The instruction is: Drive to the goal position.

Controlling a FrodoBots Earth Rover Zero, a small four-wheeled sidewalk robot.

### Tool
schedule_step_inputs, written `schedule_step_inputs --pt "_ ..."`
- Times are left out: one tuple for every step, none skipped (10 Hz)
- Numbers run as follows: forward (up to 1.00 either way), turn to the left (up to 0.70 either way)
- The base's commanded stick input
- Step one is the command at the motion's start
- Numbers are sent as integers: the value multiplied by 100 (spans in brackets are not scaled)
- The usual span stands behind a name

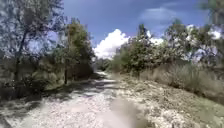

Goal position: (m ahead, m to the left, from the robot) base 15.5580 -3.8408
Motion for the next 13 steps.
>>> schedule_step_inputs --pt "0 0" --pt "0 0" --pt "0 0" --pt "0 0" --pt "0 0" --pt "0 0" --pt "0 0" --pt "0 0" --pt "3 0" --pt "39 0" --pt "50 0" --pt "50 0" --pt "50 0"
